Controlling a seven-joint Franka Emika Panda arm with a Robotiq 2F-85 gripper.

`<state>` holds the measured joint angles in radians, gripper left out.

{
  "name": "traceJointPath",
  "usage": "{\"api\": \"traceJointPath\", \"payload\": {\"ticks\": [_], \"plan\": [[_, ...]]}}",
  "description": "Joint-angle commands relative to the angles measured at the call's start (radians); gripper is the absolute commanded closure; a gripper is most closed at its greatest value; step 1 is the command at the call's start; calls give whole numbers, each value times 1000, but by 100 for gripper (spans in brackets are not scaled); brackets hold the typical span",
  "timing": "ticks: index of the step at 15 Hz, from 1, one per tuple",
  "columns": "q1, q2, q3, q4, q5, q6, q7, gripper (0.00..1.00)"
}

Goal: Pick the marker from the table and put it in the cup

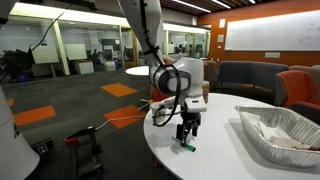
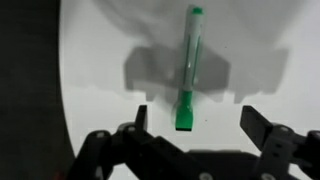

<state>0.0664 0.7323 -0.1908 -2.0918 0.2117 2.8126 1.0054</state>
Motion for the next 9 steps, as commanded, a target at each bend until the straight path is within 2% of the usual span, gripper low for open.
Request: {"api": "traceJointPath", "payload": {"ticks": [1,2,3,5,6,8,9], "plan": [[-19,6,23,-12,58,43,-53,7],[-22,10,25,-7,65,41,-57,11],[-20,16,24,-2,72,40,-63,19],[-19,22,23,4,84,35,-66,23],[-15,26,20,6,84,35,-65,33],[-12,33,16,9,83,33,-64,40],[-11,35,14,10,82,32,-62,55]]}}
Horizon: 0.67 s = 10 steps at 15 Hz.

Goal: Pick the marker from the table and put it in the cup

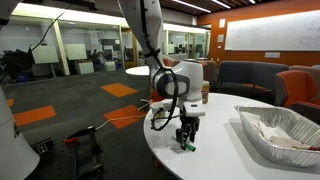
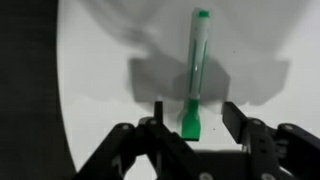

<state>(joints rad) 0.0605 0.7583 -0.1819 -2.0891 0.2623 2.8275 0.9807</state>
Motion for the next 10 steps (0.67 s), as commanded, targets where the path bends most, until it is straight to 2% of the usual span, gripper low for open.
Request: {"api": "traceJointPath", "payload": {"ticks": [1,6,10], "plan": [[-3,11,2,8,31,17,-35,64],[0,11,-3,13,29,10,-33,100],[6,-8,-3,7,30,16,-30,96]]}}
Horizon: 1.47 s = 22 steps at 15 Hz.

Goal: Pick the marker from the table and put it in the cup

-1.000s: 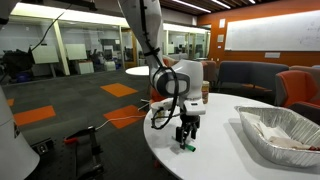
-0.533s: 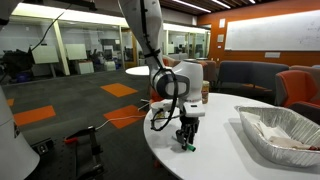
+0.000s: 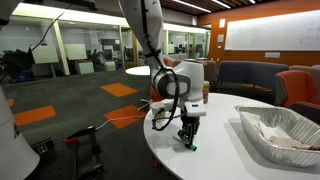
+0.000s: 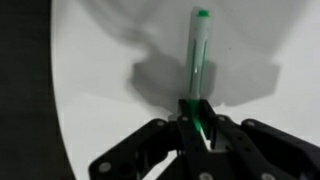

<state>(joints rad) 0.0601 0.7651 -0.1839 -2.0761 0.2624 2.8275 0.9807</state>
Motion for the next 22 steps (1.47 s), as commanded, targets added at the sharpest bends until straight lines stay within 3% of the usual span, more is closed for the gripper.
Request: {"api": "traceJointPath", "payload": {"ticks": [1,4,8,15,18,22], "plan": [[13,-30,1,-16,30,26,-30,96],[38,-79,14,-43,32,68,-27,96],[163,-170,-36,-103,-2,144,6,96],[588,-221,-341,-205,-119,248,138,96],[726,-202,-406,-231,-117,290,151,96],[963,-124,-549,-254,-77,366,138,96]]}}
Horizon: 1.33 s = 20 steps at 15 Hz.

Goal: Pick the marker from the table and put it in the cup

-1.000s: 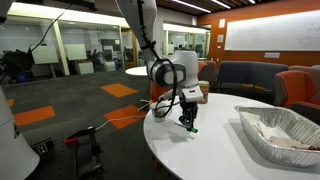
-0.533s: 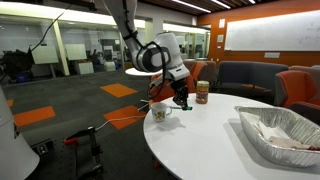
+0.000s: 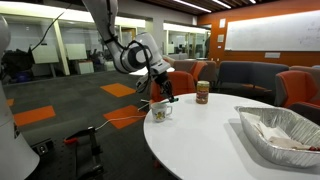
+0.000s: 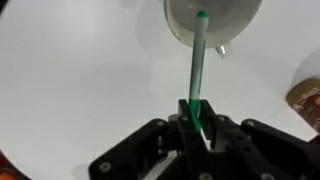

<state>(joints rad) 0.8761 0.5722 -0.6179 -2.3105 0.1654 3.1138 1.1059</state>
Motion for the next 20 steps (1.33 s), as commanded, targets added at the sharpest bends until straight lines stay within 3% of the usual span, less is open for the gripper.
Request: {"api": "traceJointPath", "payload": {"ticks": [1,5,9,10,11,16,19,20], "plan": [[218,112,-165,-21,41,109,9,96],[370,258,-228,-24,190,198,-39,96],[417,357,-184,-10,314,246,-109,96],[423,374,-175,-8,344,264,-123,59],[422,374,-164,-9,361,279,-143,58],[353,263,-96,-19,442,315,-250,22],[282,122,-79,-24,453,203,-303,0],[272,89,-107,-31,387,156,-264,0]]}}
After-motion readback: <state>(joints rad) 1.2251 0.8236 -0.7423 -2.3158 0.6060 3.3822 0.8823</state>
